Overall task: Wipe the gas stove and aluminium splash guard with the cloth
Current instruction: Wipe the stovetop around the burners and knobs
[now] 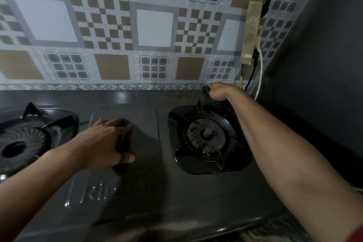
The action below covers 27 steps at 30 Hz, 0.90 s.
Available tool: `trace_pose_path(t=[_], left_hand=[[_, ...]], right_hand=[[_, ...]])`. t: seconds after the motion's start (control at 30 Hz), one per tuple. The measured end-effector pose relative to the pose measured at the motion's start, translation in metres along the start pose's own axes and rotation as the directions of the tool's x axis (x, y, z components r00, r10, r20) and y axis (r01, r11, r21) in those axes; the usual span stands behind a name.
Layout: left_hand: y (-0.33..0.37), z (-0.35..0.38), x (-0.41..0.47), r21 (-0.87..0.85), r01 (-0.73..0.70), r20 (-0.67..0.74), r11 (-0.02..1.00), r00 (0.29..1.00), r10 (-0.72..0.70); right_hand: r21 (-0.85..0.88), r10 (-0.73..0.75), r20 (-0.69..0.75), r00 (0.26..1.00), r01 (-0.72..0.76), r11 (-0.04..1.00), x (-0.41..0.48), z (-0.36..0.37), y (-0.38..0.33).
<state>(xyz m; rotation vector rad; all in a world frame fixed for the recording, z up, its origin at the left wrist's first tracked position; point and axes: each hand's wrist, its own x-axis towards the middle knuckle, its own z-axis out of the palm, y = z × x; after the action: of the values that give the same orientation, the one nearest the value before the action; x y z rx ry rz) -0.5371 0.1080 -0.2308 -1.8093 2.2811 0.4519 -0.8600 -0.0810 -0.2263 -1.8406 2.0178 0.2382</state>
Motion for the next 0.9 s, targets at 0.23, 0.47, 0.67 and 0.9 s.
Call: trace_pose_path(t=[0.23, 0.47, 0.67, 0.9], left_hand=[[-0.008, 0.007, 0.002, -0.028, -0.010, -0.017, 1.000, 1.000, 0.009], [-0.010, 0.012, 0.004, -0.022, -0.025, -0.060, 0.999, 0.998, 0.024], [-0.013, 0.013, 0.004, -0.033, -0.044, -0.081, 0.998, 0.996, 0.041], [-0.021, 0.010, -0.006, -0.121, -0.102, -0.174, 0.987, 0.981, 0.080]], right_hand=[[-0.104, -0.140, 0.046, 0.989, 0.144, 0.984, -0.010, 0.007, -0.081], [-0.098, -0.200, 0.042, 0.979, 0.203, 0.974, -0.027, 0.023, -0.137], [-0.025, -0.201, -0.014, 0.979, 0.201, 0.979, -0.057, 0.040, -0.161], [0.105, -0.235, -0.146, 0.961, 0.251, 0.962, -0.076, 0.071, -0.173]])
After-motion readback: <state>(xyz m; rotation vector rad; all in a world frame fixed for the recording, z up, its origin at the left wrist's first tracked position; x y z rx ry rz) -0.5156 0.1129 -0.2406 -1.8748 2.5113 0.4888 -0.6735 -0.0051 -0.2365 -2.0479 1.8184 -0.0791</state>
